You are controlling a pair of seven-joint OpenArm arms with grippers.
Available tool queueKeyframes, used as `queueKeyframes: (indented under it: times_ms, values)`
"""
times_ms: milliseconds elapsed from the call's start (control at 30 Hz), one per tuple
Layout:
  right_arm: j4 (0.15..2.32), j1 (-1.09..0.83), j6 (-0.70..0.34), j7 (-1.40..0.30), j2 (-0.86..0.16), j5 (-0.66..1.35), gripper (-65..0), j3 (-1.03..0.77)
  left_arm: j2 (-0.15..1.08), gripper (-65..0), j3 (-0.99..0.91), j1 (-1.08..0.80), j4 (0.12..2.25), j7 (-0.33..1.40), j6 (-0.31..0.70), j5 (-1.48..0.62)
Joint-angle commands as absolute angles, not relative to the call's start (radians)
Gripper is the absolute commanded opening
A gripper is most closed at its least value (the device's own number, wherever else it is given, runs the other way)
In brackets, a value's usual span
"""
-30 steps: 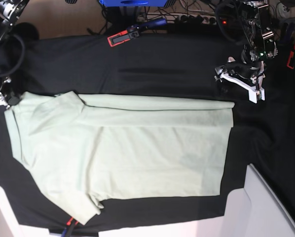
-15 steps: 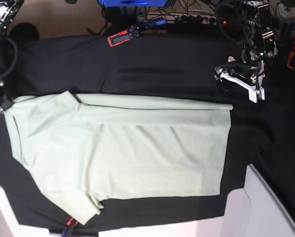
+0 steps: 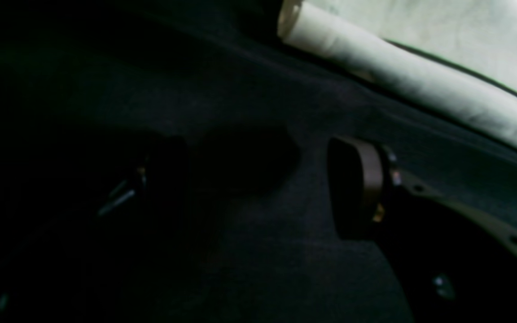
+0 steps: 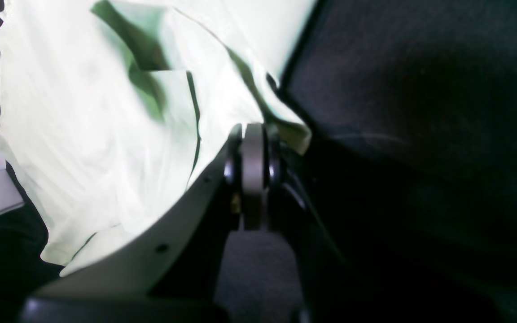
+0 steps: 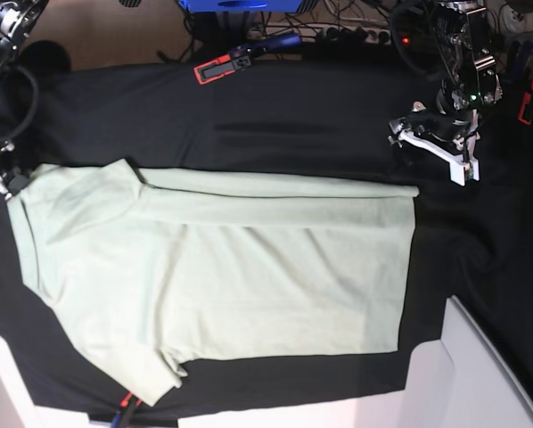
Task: Fold the T-shirt properly
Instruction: 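Raise both grippers and move them back toward the collar edge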
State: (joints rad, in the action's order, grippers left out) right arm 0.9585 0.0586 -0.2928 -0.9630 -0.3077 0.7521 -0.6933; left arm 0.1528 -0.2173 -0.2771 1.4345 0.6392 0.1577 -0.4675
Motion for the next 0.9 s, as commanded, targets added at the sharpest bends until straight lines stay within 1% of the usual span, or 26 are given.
queueKeyframes:
  times_ms: [0, 167, 233, 267, 333, 400, 467, 500, 600, 733, 867]
  values:
    - [0.974, 0.076, -0.295, -0.958, -0.331, 0.769, -63.5, -0.697, 0.162, -18.6, -0.222, -0.274, 1.448, 0.622, 0.162, -0.469]
    - [0.974, 0.071, -0.294, -0.957, -0.331, 0.769, -63.1, -0.699, 0.162, -18.6, -0.222, -0.274, 1.448, 0.622, 0.162, -0.469]
    - [0.974, 0.07, -0.292, -0.957, -0.331, 0.769, -59.9, -0.702, 0.162, -18.6, -0.222, -0.272, 1.448, 0.622, 0.162, -0.469]
    - [0.974, 0.068, -0.292, -0.957, -0.331, 0.769, -56.4, -0.705, 0.162, -18.6, -0.222, -0.272, 1.448, 0.622, 0.162, -0.469]
    - [0.974, 0.056, -0.292, -0.957, -0.331, 0.771, -45.6, -0.708, 0.162, -18.5, -0.222, -0.271, 1.448, 0.622, 0.162, -0.469]
    - [0.975, 0.047, -0.292, -0.951, -0.331, 0.777, -32.8, -0.717, 0.162, -18.0, -0.222, -0.271, 1.448, 0.622, 0.162, -0.469]
    - [0.975, 0.025, -0.292, -0.952, -0.32, 0.777, -24.2, -0.777, 0.162, -18.0, -0.222, -0.271, 1.448, 0.622, 0.162, -0.469]
    - [0.978, 0.016, -0.292, -0.952, -0.295, 0.777, -22.2, -0.808, 0.162, -18.0, -0.222, -0.271, 1.448, 0.622, 0.162, -0.469]
    - [0.98, -0.012, -0.294, -0.952, -0.262, 0.776, -21.2, -0.865, 0.162, -18.1, -0.222, -0.271, 1.448, 0.622, 0.162, -0.469]
    - [0.975, -0.01, -0.298, -0.951, -0.232, 0.773, -21.0, -0.865, 0.162, -18.3, -0.222, -0.266, 1.449, 0.622, 0.162, -0.469]
    - [0.974, 0.007, -0.298, -0.951, -0.226, 0.776, -21.2, -0.865, 0.162, -18.3, -0.222, -0.265, 1.449, 0.622, 0.162, -0.469]
